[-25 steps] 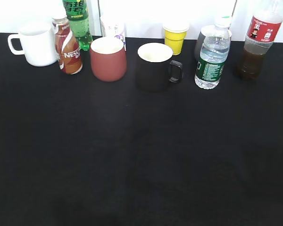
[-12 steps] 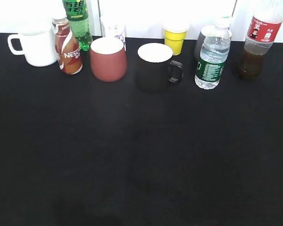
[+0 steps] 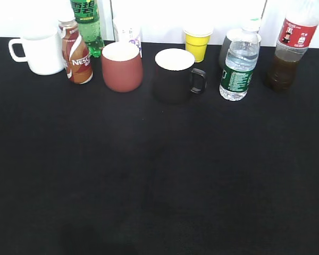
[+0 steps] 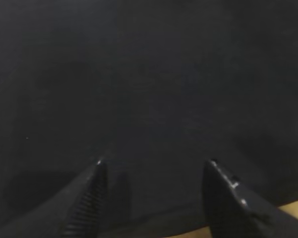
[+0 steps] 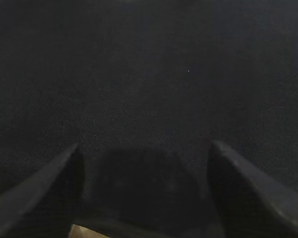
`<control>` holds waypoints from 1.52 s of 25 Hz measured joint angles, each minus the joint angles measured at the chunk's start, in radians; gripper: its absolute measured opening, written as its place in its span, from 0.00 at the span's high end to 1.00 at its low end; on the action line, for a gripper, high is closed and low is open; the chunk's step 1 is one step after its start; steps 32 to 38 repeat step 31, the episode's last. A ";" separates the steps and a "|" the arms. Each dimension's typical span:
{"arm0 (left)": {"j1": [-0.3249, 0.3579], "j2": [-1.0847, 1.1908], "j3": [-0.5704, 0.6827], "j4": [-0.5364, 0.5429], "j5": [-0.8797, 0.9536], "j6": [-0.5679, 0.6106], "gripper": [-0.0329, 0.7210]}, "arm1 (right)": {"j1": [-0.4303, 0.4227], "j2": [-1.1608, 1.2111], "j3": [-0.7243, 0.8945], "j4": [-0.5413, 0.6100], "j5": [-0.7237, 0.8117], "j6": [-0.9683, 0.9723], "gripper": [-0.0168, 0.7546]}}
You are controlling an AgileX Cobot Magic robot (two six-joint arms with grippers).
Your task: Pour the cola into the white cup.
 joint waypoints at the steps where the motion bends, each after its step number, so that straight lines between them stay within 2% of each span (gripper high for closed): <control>1: 0.000 0.000 0.000 0.000 0.000 0.000 0.35 | 0.000 0.000 0.000 0.000 -0.001 0.000 0.22; 3: 0.013 -0.001 0.000 0.000 -0.001 0.000 0.36 | -0.006 0.000 0.000 0.000 -0.001 0.000 0.22; 4: 0.048 -0.010 0.000 0.000 -0.001 0.000 0.37 | -0.034 -0.001 0.000 0.000 -0.001 0.000 0.22; 7: 0.191 -0.104 0.000 0.000 -0.002 0.000 0.44 | -0.232 -0.047 0.001 0.000 -0.001 -0.001 0.22; 8: 0.225 -0.134 0.000 0.000 -0.001 0.000 0.47 | -0.274 -0.072 0.001 0.000 -0.001 -0.001 0.22; 10: 0.273 -0.169 0.000 0.000 -0.001 0.000 0.54 | -0.298 -0.104 0.001 0.000 -0.001 -0.001 0.22; 12: 0.280 -0.170 0.000 0.000 -0.002 0.000 0.61 | -0.299 -0.105 0.001 0.000 -0.001 -0.001 0.22; 14: 0.280 -0.170 0.000 0.000 -0.002 0.000 0.64 | -0.299 -0.107 0.001 0.000 -0.001 -0.001 0.22; 38: 0.280 -0.170 0.000 0.000 -0.002 0.003 0.65 | -0.301 -0.107 0.001 0.000 -0.001 -0.002 0.22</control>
